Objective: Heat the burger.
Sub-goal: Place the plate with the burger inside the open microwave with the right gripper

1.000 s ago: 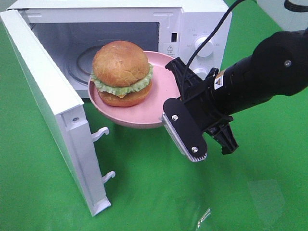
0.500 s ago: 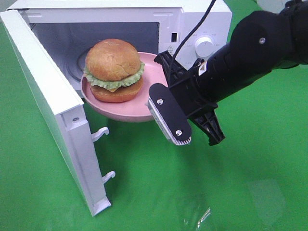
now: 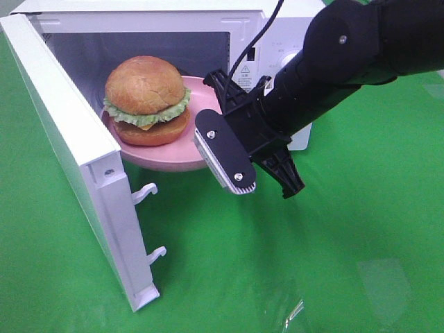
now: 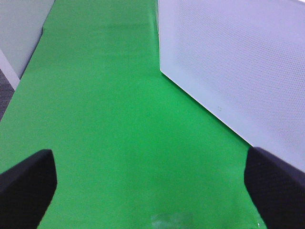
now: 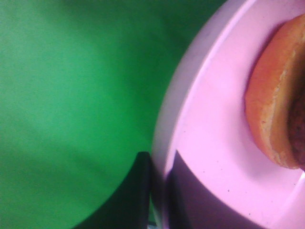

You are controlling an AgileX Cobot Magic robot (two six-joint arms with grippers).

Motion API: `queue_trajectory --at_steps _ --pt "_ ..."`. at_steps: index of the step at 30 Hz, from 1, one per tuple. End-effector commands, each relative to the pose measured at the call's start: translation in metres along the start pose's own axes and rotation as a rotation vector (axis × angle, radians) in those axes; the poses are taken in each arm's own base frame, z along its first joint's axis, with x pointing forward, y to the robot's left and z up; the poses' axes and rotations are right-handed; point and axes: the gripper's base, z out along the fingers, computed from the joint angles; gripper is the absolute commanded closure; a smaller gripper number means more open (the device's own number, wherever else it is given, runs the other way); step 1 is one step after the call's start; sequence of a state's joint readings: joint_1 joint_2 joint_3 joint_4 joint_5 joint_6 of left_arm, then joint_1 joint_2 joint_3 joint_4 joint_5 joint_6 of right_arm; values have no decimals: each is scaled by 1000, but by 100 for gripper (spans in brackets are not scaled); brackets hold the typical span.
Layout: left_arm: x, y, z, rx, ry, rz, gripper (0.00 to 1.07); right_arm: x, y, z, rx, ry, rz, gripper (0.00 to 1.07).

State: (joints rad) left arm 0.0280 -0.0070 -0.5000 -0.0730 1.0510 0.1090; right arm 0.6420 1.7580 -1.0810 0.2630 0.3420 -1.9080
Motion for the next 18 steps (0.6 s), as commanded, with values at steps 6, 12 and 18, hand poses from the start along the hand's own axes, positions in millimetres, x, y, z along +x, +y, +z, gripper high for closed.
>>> queue_trajectory --at_steps 6,12,18 --pt "1 -1 -2 1 -31 -4 7 4 -25 15 61 5 45 107" --pt "1 -1 -2 1 -31 -4 7 5 -33 25 64 4 78 107" --pt "1 -1 -2 1 -31 -4 7 7 -40 37 67 8 73 107"
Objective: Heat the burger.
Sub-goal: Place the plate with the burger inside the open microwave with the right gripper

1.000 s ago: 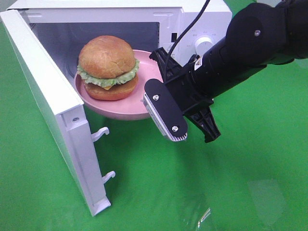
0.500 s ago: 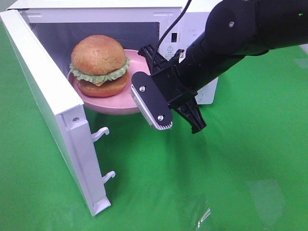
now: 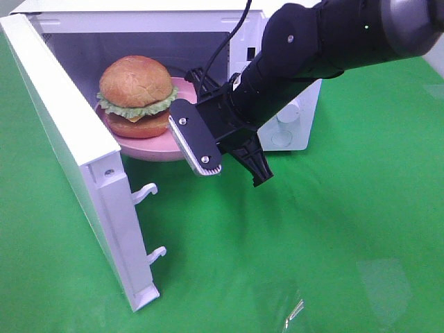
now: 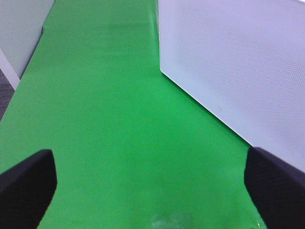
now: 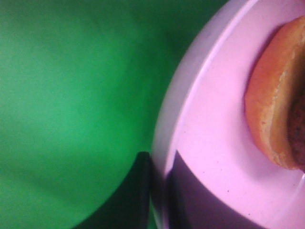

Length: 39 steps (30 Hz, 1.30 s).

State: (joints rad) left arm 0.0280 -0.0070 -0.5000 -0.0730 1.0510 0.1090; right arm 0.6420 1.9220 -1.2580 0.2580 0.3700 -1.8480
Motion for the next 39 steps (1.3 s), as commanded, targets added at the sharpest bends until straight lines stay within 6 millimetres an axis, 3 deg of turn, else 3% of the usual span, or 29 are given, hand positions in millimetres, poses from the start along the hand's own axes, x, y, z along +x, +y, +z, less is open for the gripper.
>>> queue_trajectory --at_steps 1,24,39 --pt "1 -1 -2 1 -31 -4 7 3 -19 0 83 23 17 107" --pt "1 -1 -2 1 -31 -4 7 19 -64 25 154 135 169 107" --pt "1 -1 -2 1 -28 -4 7 21 -74 41 173 136 161 107"
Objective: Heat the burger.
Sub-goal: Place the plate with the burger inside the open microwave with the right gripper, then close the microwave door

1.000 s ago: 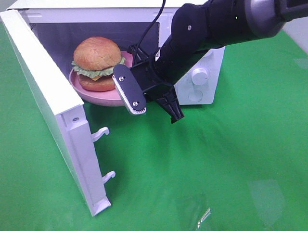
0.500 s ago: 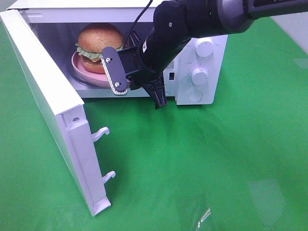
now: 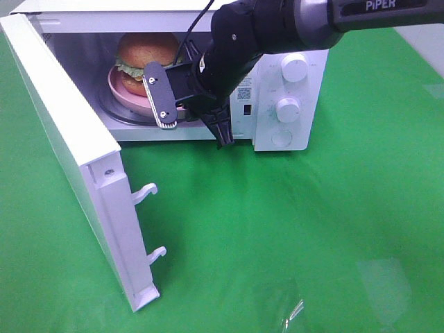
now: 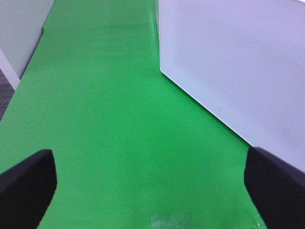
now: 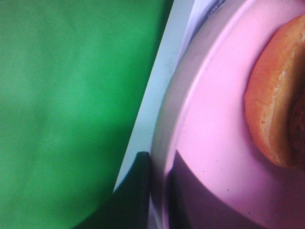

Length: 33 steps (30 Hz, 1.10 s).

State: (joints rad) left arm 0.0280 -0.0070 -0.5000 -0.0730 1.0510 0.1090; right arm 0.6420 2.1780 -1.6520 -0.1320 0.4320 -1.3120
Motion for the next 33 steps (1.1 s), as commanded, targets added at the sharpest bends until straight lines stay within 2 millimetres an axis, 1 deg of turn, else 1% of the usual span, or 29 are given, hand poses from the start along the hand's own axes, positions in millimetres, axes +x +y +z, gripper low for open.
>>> queue_trajectory --at_steps 1,11,14,15,16,17,20,21,22,24,25,26,27,28,33 --pt "1 -1 -2 1 -28 -4 7 -1 -16 -7 97 -17 -4 107" --pt "1 -1 -2 1 -28 -4 7 -4 -16 -7 91 -45 -32 107" --pt "1 -1 -2 1 -28 -4 7 -4 -16 -7 94 -48 -16 104" --pt "1 -1 -2 1 -28 -4 7 -4 -16 -7 96 -50 7 101" --pt "1 -1 -2 1 -28 -4 7 -4 -16 -7 96 -50 7 101" --pt "1 -1 -2 1 -28 -4 7 -4 -16 -7 96 -51 27 97" --pt "1 -1 -2 1 -28 -4 7 -4 -16 -7 96 -52 42 94" --pt "1 -1 -2 1 -28 -4 7 -4 -16 -7 96 -52 53 89" --pt "1 -1 -2 1 -28 -4 7 -4 -16 -7 96 -52 53 89" --pt "1 -1 -2 1 -28 -4 7 -4 -16 -8 88 -52 84 75" --pt "1 -1 -2 1 -28 -4 7 -4 -16 -8 88 -52 84 75" --pt "1 -1 -2 1 -28 -4 7 -4 -16 -8 88 -52 98 70" --pt "1 -1 -2 1 -28 -4 7 -4 -16 -8 88 -52 98 70" --pt "1 -1 -2 1 -28 -4 7 -4 -16 -8 89 -53 110 68" --pt "1 -1 -2 1 -28 -4 7 -4 -16 -8 83 -53 135 68"
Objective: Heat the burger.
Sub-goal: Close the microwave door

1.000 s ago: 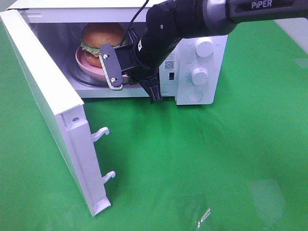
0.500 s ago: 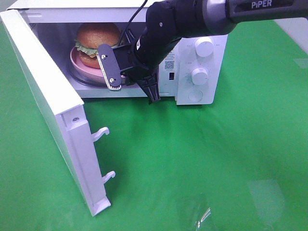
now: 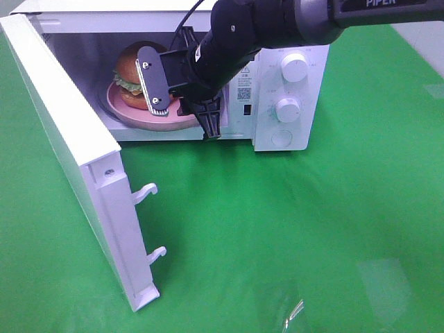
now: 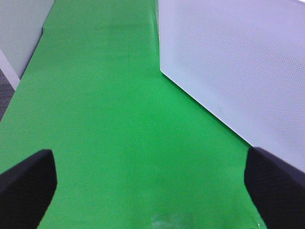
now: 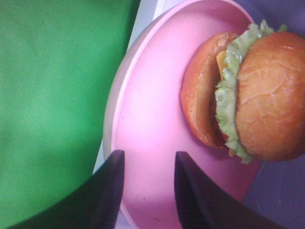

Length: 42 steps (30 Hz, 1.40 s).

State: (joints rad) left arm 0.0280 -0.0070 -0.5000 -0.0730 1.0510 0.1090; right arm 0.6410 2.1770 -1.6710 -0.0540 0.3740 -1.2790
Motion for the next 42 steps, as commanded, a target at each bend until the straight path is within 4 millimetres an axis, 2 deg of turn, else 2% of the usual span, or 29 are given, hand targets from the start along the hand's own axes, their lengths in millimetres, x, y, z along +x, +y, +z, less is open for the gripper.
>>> queue_trajectory --at_steps 1,13,21,30,32,33,42 --pt "1 -1 -2 1 -28 -4 7 -1 -5 -5 13 -4 38 68" --pt "1 -1 -2 1 -28 -4 7 0 -7 -14 -1 10 51 67" --pt "1 -1 -1 1 -27 -4 7 2 0 -26 -10 10 52 59" --pt "1 -1 -1 1 -27 -4 7 5 14 -52 25 -8 58 40" --pt "1 -1 -1 1 -27 -4 7 5 15 -55 26 -8 58 39" --pt "1 -1 -1 1 -27 -4 7 6 22 -63 25 -10 60 37" --pt "1 -1 -1 1 -27 -4 7 10 36 -87 41 -17 75 37"
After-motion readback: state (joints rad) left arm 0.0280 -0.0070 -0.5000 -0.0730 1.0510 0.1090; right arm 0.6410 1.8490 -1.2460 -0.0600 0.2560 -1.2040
